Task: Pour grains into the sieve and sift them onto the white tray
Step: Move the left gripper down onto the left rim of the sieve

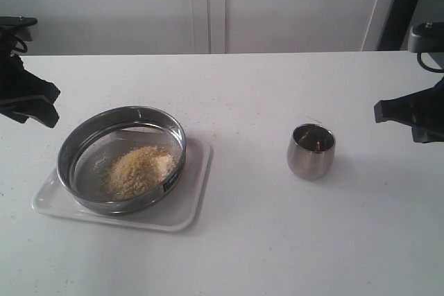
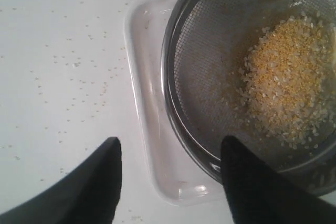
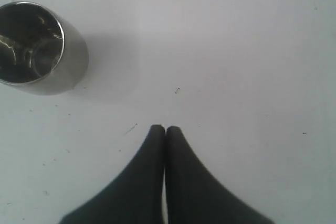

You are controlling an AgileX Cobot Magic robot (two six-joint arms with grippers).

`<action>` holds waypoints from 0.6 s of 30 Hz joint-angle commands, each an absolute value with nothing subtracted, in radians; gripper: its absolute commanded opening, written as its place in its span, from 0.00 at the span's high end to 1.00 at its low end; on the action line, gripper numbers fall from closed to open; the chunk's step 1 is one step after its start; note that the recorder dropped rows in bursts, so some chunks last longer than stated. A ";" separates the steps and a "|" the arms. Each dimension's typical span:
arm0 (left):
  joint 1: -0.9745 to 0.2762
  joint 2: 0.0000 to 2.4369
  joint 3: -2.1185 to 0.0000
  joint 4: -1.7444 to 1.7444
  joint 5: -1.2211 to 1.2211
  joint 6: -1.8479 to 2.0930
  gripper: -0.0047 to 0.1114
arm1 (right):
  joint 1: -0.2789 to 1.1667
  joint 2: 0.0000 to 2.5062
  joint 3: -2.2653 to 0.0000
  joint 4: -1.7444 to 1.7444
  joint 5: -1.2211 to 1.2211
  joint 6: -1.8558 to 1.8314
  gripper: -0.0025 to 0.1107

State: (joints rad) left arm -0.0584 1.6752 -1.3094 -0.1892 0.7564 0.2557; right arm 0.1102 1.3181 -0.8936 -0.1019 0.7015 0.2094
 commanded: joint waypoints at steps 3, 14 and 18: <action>-0.072 1.744 -1.370 -0.195 0.776 0.253 0.45 | 0.106 1.318 -0.896 -0.106 0.691 0.207 0.98; -0.163 1.836 -1.376 -0.095 0.645 0.241 0.45 | 0.106 1.318 -0.896 -0.106 0.691 0.207 0.98; -0.163 1.882 -1.390 -0.095 0.645 0.216 0.45 | 0.106 1.318 -0.896 -0.106 0.687 0.207 0.98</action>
State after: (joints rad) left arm -0.1593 1.8638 -1.3803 -0.0929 0.6369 0.2299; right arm 0.1102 1.3181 -0.8936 -0.1019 0.6976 0.2094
